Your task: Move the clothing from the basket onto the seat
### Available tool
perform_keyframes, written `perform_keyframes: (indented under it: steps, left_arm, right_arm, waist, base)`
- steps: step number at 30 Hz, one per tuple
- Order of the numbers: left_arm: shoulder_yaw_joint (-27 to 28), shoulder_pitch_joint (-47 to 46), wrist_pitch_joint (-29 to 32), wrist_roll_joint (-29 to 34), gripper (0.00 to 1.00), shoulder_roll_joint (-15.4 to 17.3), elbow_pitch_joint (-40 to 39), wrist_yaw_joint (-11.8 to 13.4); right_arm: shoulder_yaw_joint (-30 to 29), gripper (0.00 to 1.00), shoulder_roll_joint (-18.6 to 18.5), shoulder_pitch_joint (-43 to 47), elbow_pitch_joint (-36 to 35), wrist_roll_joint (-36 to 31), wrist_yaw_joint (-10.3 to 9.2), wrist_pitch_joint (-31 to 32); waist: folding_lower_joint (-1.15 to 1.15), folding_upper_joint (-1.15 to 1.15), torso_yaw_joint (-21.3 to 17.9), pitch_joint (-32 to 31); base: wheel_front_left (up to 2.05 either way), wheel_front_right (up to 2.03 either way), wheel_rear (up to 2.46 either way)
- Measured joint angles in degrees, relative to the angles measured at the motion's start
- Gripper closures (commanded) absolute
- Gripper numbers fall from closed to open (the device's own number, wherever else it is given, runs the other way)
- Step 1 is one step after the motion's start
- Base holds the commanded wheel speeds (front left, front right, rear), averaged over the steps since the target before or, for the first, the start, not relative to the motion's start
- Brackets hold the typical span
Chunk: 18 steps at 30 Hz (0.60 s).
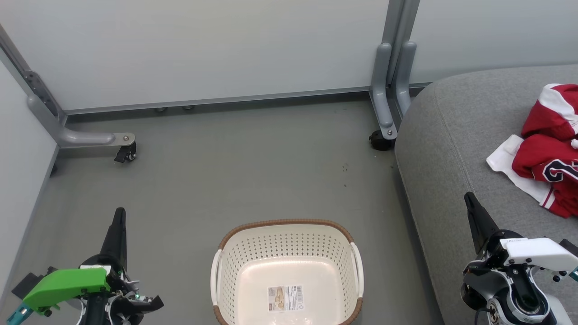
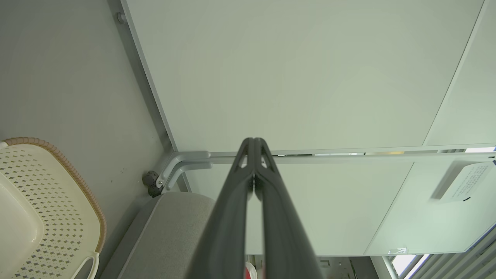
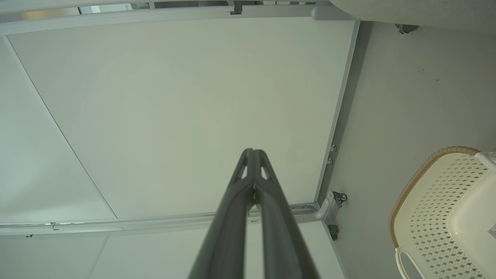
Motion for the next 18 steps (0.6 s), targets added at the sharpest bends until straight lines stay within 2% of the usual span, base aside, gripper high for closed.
perform_keyframes:
  steps: [18]
  left_arm:
    - [0.00,0.00,0.00,0.00,1.00,-0.01,0.00,0.00]
  right_arm:
    - [-0.30,1.00,0.21,-0.02,0.03,-0.16,0.00,0.42]
  waist:
    - [0.00,0.00,0.00,0.00]
  base:
    - [0.00,0.00,0.00]
